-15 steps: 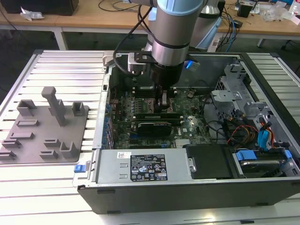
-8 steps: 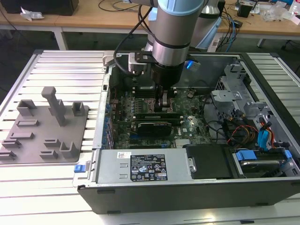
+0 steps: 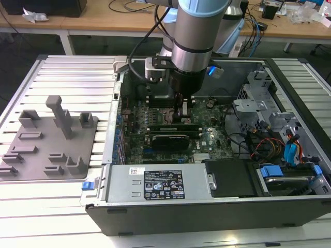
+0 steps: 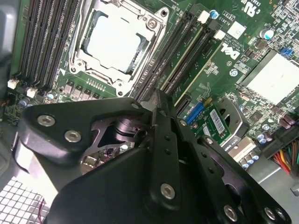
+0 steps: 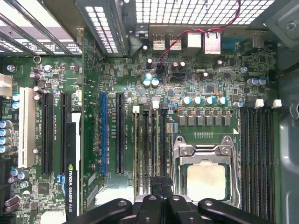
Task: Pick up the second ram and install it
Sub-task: 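Press down the second ram until it locks into place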
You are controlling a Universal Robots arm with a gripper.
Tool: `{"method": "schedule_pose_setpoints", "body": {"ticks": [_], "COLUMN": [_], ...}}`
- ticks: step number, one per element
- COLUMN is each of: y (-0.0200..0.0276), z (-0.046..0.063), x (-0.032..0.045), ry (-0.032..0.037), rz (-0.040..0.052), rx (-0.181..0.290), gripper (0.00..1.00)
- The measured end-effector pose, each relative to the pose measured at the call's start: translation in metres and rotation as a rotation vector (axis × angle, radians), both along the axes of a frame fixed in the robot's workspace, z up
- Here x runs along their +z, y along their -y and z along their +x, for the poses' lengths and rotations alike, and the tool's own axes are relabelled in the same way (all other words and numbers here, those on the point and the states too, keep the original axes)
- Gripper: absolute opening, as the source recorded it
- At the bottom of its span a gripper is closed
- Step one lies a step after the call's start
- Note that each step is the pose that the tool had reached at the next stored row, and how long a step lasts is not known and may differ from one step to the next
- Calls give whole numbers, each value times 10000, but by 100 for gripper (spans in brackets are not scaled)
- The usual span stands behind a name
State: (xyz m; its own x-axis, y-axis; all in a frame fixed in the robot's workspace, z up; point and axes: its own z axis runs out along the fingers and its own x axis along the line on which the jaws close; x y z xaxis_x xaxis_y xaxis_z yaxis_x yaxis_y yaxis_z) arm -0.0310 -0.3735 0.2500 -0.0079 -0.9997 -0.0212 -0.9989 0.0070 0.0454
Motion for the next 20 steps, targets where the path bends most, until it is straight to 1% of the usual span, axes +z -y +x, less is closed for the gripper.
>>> {"method": "schedule_pose_setpoints", "body": {"ticks": [10,14,16,19,20], "y": [-5,-5,-5,-5,-5], "z": [1,49,227,372,397], "x": [0,-1,-3,-12,-15], "ry": [0,0,0,0,0], "rz": [0,0,0,-1,1], "rx": [-2,0,-2,-2,-1], "gripper": [8,8,8,8,8]}}
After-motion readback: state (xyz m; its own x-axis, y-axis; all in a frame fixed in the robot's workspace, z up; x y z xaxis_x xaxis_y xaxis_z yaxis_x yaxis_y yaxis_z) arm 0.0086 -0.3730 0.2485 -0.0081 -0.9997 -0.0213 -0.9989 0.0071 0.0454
